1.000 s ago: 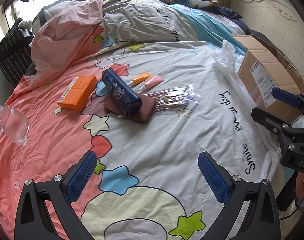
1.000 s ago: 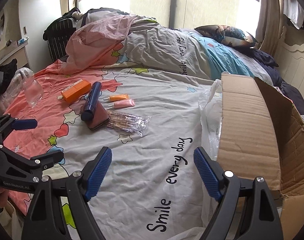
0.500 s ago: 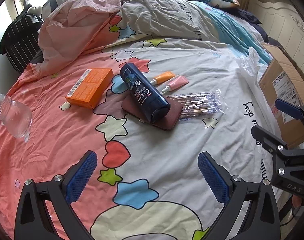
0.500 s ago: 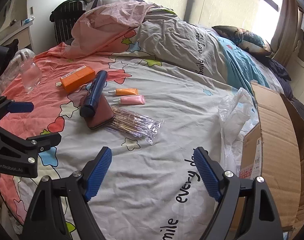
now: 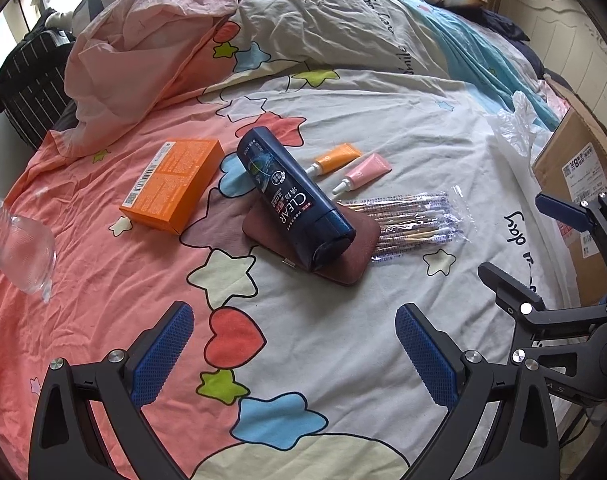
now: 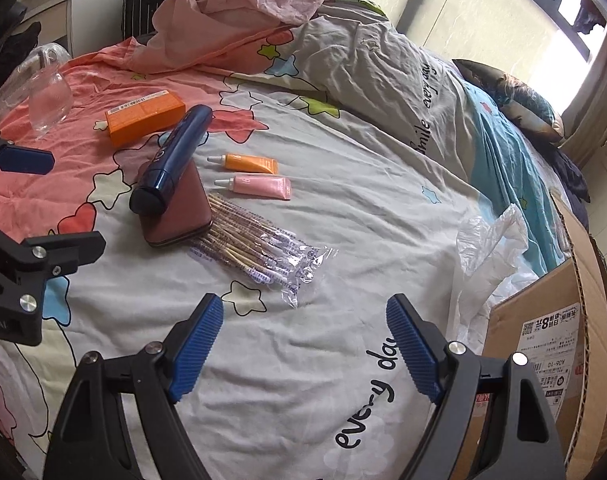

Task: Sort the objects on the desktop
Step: 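Move both open tools back toward the remaining items on the bed, then close the left tool on the blue CLEAR shampoo bottle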

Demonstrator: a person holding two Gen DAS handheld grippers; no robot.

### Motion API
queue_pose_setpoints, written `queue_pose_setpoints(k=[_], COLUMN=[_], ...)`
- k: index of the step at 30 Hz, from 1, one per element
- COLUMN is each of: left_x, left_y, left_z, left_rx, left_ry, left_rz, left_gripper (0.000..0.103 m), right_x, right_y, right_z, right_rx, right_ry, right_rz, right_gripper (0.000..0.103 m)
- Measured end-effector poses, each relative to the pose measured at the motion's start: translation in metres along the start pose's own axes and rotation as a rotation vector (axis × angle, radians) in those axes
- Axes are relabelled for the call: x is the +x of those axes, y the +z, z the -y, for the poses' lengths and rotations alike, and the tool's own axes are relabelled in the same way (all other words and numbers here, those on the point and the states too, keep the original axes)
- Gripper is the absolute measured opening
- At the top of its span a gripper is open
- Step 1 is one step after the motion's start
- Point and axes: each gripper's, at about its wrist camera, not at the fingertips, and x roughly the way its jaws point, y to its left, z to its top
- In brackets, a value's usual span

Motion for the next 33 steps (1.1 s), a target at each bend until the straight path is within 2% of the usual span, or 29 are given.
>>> queue_pose_setpoints(k=[4,12,18,24,33], left_x=[0.009,0.022,0.031,0.044,0.063], left_y=[0.006,0.018,0.030,0.041,0.053], left_z=[0.002,0.000,-0.005,0.002,0.004], left_rx=[0.009,-0.002,-0.041,-0.038,-0.058], left_ry=[0.013,-0.020,-0.030,-0.019,0.003], left_rz=[-0.012,-0.031,-0.042,-0.061,-0.077], left_gripper=[0.103,0.103,0.103,0.103,0.103], right_x=[0.010,0.026,0.032,0.036,0.050], right_y=[0.005,0.013,0.019,0.025,0.028], right_z=[-0.003,-0.004,-0.008,-0.009,-0.002], right_rx=[-0.026,-0.042,-0.073,-0.095,-0.083], right_ry=[0.018,0.064,0.044,0.038,0.056], right_rz=[-0.012,-0.048,-0.046,-0.036,-0.036], right_gripper=[0.081,0.081,0.081,0.082,0.082])
